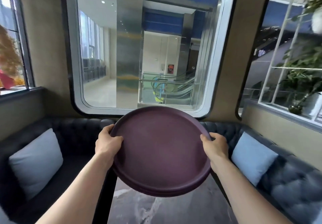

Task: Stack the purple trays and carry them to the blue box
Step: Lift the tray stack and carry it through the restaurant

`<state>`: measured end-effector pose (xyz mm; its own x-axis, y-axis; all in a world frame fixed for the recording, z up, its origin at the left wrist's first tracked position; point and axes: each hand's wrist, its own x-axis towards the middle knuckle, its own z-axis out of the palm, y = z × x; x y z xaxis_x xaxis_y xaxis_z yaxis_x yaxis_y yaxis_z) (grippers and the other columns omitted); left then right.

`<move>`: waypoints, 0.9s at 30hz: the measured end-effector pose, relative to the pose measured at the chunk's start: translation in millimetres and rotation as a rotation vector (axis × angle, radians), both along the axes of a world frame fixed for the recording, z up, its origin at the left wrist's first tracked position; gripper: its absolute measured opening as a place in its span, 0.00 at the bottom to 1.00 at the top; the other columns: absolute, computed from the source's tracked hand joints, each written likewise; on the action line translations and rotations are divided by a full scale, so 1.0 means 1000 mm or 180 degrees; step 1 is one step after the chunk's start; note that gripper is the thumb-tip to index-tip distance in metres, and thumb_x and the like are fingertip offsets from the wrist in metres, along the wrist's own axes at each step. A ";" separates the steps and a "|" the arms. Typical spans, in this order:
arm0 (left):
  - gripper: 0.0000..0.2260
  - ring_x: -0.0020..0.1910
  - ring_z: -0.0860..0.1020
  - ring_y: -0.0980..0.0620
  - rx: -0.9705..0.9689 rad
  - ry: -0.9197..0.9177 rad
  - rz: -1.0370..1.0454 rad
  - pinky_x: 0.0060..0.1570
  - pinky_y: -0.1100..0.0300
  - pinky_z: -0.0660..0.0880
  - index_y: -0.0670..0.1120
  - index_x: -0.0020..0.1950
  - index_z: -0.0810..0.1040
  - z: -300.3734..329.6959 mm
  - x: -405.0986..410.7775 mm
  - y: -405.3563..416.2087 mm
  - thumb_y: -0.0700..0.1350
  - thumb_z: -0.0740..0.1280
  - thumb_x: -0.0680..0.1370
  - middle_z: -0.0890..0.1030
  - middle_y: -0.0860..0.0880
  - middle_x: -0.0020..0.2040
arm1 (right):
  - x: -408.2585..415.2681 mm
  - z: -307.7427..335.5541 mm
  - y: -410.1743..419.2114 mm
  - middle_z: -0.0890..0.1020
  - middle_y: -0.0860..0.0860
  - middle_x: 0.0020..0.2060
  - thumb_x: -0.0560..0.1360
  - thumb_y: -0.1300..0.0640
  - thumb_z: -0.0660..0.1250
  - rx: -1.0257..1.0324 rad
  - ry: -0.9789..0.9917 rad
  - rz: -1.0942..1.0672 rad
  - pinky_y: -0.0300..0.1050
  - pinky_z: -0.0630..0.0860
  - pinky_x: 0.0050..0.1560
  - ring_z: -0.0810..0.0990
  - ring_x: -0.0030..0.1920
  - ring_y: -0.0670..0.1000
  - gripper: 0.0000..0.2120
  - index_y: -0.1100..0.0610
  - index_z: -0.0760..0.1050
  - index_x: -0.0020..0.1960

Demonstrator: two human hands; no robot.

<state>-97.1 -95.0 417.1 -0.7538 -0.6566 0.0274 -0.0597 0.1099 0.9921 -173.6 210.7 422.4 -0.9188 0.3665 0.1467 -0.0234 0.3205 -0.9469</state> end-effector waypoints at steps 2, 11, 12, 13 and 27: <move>0.28 0.53 0.81 0.45 -0.0003 -0.0038 -0.0113 0.57 0.48 0.78 0.55 0.70 0.73 -0.001 -0.007 0.022 0.39 0.68 0.70 0.82 0.49 0.56 | 0.004 -0.002 0.025 0.81 0.54 0.54 0.75 0.50 0.68 -0.0005 -0.0008 -0.0107 0.52 0.76 0.57 0.79 0.52 0.58 0.19 0.56 0.76 0.63; 0.29 0.47 0.84 0.41 0.0123 -0.0101 -0.0978 0.51 0.43 0.81 0.57 0.64 0.77 -0.012 -0.054 0.204 0.40 0.69 0.64 0.85 0.47 0.50 | 0.054 -0.007 0.213 0.77 0.52 0.30 0.73 0.52 0.66 0.0134 -0.0050 -0.1049 0.47 0.72 0.37 0.76 0.35 0.57 0.12 0.58 0.74 0.36; 0.28 0.48 0.83 0.41 0.0128 -0.0099 -0.1115 0.52 0.43 0.81 0.57 0.64 0.77 -0.012 -0.058 0.232 0.40 0.69 0.64 0.84 0.47 0.50 | 0.064 -0.007 0.239 0.77 0.52 0.29 0.74 0.52 0.66 0.0167 -0.0053 -0.1179 0.46 0.71 0.36 0.76 0.35 0.57 0.12 0.57 0.74 0.35; 0.28 0.48 0.83 0.41 0.0123 -0.0097 -0.1255 0.52 0.43 0.81 0.57 0.65 0.77 -0.011 -0.059 0.261 0.39 0.70 0.66 0.84 0.47 0.50 | 0.075 -0.006 0.267 0.77 0.51 0.30 0.74 0.52 0.66 0.0183 -0.0065 -0.1284 0.45 0.71 0.37 0.77 0.36 0.56 0.11 0.56 0.74 0.36; 0.25 0.57 0.79 0.41 -0.0102 0.0029 -0.3732 0.61 0.48 0.75 0.48 0.69 0.75 -0.013 0.042 0.686 0.38 0.68 0.71 0.82 0.46 0.58 | 0.364 -0.021 0.582 0.85 0.49 0.39 0.67 0.44 0.66 -0.0049 -0.0209 -0.3824 0.53 0.80 0.50 0.83 0.45 0.58 0.16 0.53 0.81 0.47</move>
